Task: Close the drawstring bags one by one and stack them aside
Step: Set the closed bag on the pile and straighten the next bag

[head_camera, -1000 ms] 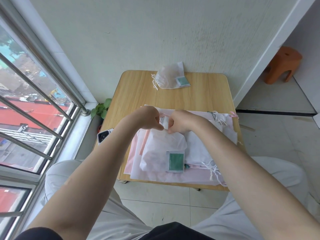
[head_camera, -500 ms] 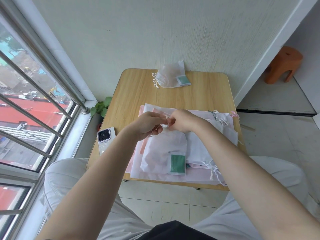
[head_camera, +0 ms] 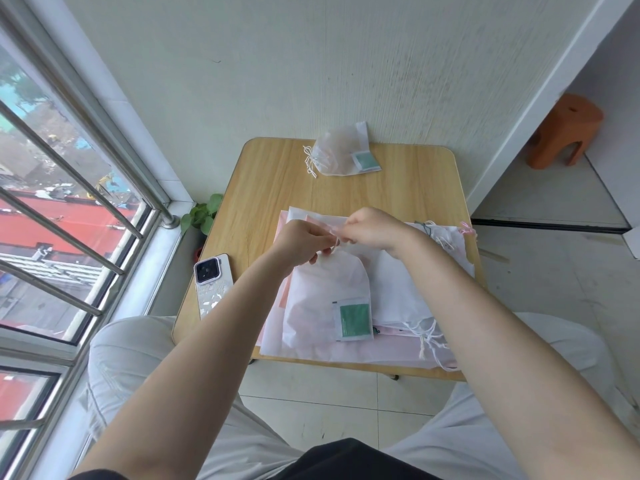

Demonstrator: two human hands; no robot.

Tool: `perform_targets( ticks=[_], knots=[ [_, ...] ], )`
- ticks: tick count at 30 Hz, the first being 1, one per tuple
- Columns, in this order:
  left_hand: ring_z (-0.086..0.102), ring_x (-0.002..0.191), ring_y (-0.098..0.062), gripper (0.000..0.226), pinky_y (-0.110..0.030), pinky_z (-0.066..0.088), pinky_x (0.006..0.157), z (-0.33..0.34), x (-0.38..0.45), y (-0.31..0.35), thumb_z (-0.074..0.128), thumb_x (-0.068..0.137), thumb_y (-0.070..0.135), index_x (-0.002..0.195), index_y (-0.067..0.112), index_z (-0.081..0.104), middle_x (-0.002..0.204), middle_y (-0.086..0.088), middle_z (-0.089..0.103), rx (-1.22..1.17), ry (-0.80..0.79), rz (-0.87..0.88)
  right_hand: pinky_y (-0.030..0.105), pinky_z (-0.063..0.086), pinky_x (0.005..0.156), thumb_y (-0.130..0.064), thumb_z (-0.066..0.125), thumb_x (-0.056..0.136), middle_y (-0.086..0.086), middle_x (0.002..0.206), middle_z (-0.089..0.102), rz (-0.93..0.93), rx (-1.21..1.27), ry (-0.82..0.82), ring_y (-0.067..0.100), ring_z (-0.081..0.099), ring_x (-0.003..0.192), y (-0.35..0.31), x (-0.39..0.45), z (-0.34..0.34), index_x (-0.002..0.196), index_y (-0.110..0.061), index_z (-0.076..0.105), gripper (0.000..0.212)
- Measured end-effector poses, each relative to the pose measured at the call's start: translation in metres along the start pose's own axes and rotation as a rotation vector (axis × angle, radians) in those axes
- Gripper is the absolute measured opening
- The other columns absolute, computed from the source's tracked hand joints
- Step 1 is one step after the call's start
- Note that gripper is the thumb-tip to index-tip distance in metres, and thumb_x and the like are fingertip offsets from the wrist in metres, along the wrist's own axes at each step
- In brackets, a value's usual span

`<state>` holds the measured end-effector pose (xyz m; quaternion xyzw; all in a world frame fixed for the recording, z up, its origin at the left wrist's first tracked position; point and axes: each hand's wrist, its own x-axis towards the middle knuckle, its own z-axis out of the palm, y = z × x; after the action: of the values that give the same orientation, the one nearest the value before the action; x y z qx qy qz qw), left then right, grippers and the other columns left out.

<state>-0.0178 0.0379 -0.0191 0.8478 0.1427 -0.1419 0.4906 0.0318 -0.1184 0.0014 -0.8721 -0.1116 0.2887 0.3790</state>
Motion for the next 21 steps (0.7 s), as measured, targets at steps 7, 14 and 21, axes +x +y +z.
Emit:
perform_targets(
  ticks=[7, 14, 21],
  knots=[
    [0.037, 0.046, -0.006, 0.030, -0.011, 0.028, 0.042, 0.000, -0.002, 0.002, 0.068, 0.090, 0.023, 0.072, -0.001, 0.062, 0.059, 0.001, 0.047, 0.038, -0.147, 0.118, 0.025, 0.044, 0.073, -0.028, 0.064, 0.092, 0.000, 0.084, 0.067, -0.076, 0.394, 0.121, 0.011, 0.059, 0.077, -0.002, 0.002, -0.002, 0.082, -0.017, 0.069, 0.016],
    [0.045, 0.052, -0.012, 0.022, -0.021, 0.028, 0.050, -0.010, -0.001, 0.002, 0.056, 0.094, 0.019, 0.097, 0.006, 0.074, 0.076, -0.001, 0.064, -0.202, -0.223, -0.020, 0.029, 0.054, 0.083, -0.003, 0.067, 0.086, 0.002, 0.097, 0.071, -0.169, 0.432, 0.170, 0.010, 0.065, 0.086, 0.008, -0.002, 0.009, 0.102, -0.014, 0.072, 0.021],
    [0.046, 0.053, -0.014, 0.025, -0.025, 0.025, 0.049, -0.018, 0.003, 0.003, 0.046, 0.094, 0.012, 0.089, 0.004, 0.068, 0.078, -0.006, 0.067, -0.317, -0.242, -0.067, 0.029, 0.058, 0.079, -0.012, 0.078, 0.079, -0.004, 0.073, 0.072, -0.237, 0.277, 0.174, 0.013, 0.068, 0.075, 0.006, -0.007, 0.016, 0.078, -0.020, 0.072, 0.010]
  ],
)
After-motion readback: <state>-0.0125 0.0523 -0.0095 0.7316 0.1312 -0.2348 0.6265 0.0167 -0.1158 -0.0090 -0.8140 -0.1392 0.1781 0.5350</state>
